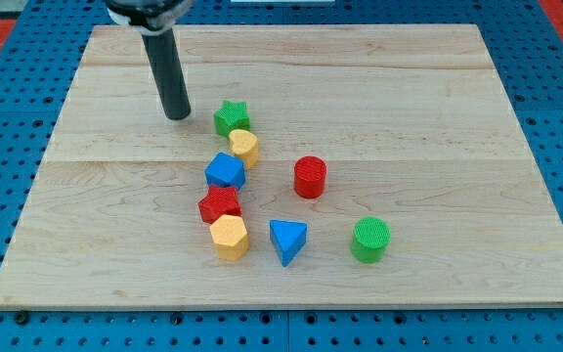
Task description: Separate the green star and the yellow heart
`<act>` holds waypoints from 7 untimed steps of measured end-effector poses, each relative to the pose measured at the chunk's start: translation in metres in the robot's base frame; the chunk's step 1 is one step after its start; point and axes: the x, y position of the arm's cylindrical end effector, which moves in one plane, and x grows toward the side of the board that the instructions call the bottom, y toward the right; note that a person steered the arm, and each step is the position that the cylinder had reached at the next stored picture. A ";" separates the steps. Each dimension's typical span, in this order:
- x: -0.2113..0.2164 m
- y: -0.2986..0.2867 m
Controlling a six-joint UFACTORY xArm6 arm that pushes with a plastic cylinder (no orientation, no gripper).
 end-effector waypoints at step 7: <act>-0.003 0.142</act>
